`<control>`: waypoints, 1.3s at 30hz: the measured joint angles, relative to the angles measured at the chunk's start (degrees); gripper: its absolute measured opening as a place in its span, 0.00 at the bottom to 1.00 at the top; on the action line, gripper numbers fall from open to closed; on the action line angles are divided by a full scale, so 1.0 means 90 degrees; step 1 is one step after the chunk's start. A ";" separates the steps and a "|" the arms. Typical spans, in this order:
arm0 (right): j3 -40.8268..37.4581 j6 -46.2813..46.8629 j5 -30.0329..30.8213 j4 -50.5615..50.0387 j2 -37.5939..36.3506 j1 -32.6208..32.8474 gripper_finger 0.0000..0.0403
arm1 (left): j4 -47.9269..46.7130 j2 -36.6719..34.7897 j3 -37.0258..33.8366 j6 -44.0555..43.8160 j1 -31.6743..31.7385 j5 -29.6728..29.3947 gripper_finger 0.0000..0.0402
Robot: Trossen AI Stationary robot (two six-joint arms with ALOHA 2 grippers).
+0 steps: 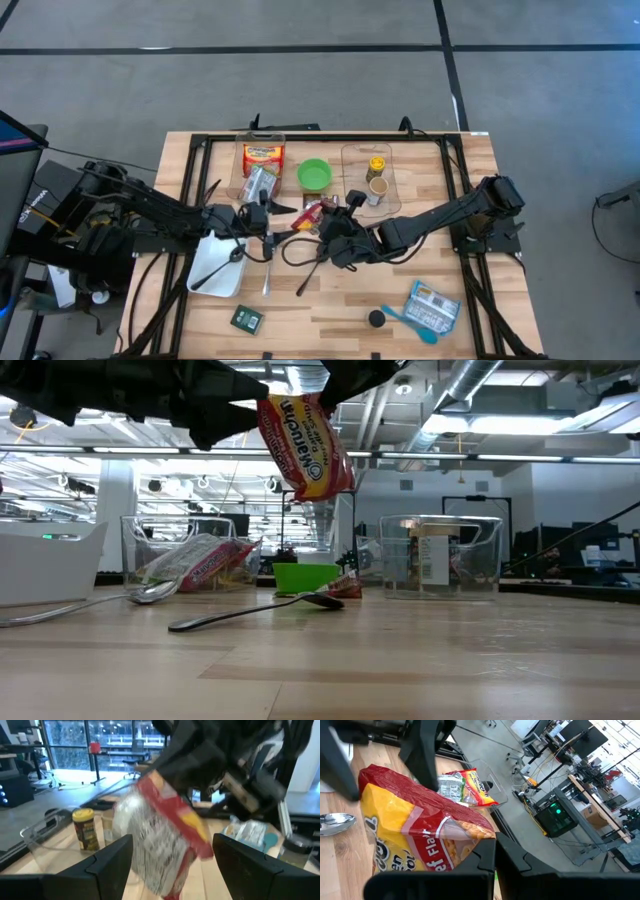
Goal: Pick & Place Food Item
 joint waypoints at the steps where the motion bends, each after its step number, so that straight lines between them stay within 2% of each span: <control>1: 0.0000 0.0000 0.0001 0.0000 0.0000 0.0000 0.00 | 0.0064 0.0105 -0.0002 0.0017 0.0020 0.0000 0.67; 6: 0.0000 0.0000 0.0000 -0.0005 0.0000 0.0000 0.00 | 0.0655 0.0409 -0.0002 0.0019 0.0093 0.0000 0.67; 14: 0.0000 0.0048 0.0000 -0.0085 0.0000 0.0000 0.00 | 0.0710 0.0411 -0.0002 0.0017 0.0100 -0.0002 0.63; 39: 0.0000 0.0097 -0.0002 -0.0129 0.0000 0.0000 0.00 | 0.0701 0.0409 -0.0007 0.0012 0.0100 -0.0012 0.15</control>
